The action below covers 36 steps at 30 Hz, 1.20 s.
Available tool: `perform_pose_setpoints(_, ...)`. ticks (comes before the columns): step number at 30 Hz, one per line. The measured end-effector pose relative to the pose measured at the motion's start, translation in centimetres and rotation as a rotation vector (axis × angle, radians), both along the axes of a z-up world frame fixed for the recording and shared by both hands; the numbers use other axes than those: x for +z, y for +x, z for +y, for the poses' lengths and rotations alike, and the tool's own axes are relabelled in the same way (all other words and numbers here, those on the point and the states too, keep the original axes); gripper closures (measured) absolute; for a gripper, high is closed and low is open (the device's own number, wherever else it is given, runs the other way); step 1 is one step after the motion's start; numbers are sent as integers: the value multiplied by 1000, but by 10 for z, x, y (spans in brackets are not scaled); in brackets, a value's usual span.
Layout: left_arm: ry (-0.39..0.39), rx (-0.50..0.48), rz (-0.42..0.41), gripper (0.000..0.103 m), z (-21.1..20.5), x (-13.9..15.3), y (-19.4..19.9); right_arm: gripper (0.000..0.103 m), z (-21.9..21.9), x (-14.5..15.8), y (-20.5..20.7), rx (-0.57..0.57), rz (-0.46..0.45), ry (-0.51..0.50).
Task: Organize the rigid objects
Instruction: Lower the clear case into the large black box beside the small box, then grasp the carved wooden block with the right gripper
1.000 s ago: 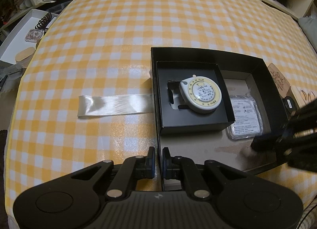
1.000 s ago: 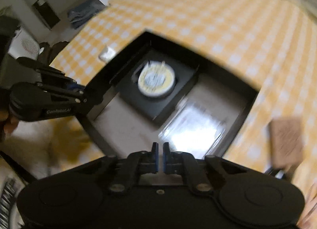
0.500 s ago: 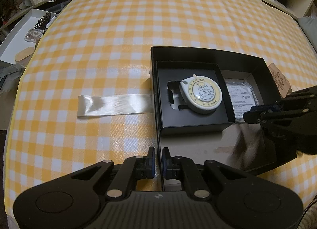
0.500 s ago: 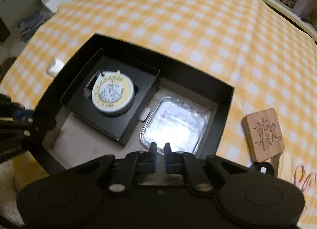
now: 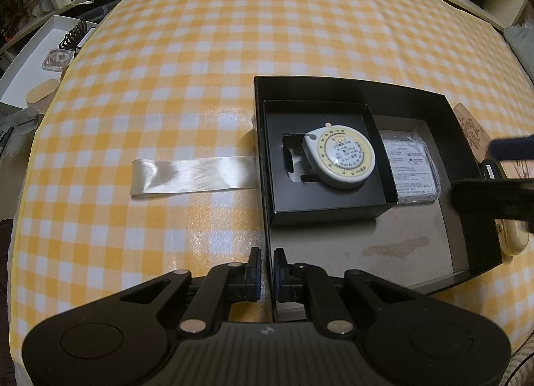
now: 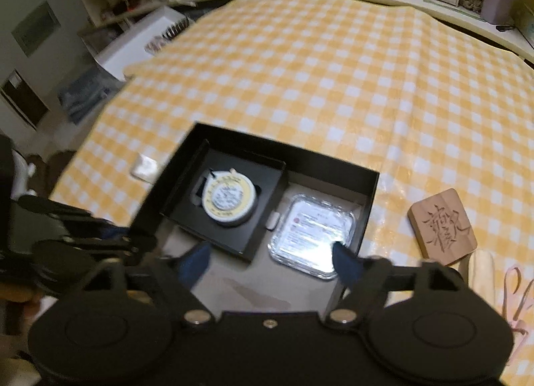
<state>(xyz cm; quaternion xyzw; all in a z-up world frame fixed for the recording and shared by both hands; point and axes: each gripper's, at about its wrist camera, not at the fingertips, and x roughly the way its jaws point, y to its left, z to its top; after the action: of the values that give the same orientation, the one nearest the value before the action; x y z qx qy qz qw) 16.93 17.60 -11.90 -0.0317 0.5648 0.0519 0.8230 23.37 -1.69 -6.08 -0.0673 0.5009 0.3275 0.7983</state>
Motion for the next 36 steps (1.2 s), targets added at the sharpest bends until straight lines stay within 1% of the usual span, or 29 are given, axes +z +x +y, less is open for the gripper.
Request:
perform_pose_setpoints(3,0,0,0,93,0,0,0,0,-8,14,-3,-1,-40,40)
perform_pose_setpoints(7,0,0,0,93,0,0,0,0,-24,29,-1,-31,-64,91)
perform_pose_setpoints(10,-1,1,0,93,0,0,0,0,-42,40,6,-79,-103,134)
perform_pose_setpoints(12,0,1,0,93,-1,0,1,0,-53,41,12,-119,-120,157)
perform_pose_setpoints(14,2,0,0,93,-1,0,0,0,-67,41,20,-174,-124,178)
perform_pose_setpoints(16,1,1,0,93,-2,0,0,0,-81,39,29,-228,-109,194)
perform_pose_setpoints(21,1,1,0,93,-2,0,-1,0,-111,22,55,-357,-21,213)
perform_pose_setpoints(23,1,1,0,93,-2,0,0,0,-121,9,64,-400,24,211)
perform_pose_setpoints(25,1,1,0,93,-3,0,0,0,-129,-7,72,-432,93,217)
perform_pose_setpoints(26,1,1,1,93,-3,0,0,0,-131,-15,75,-446,107,213)
perform_pose_setpoints(28,2,1,1,93,-3,0,0,0,-133,-29,79,-451,91,171)
perform_pose_setpoints(31,1,1,1,93,-3,0,0,2,-131,-40,85,-413,-3,68)
perform_pose_setpoints(33,3,1,2,93,-4,0,0,12,-131,-48,88,-384,-53,24)
perform_pose_setpoints(34,3,1,2,93,-4,0,0,15,-135,-52,90,-376,-55,24)
perform_pose_setpoints(36,5,-1,5,93,-4,0,-1,26,-137,-63,95,-355,-43,41)
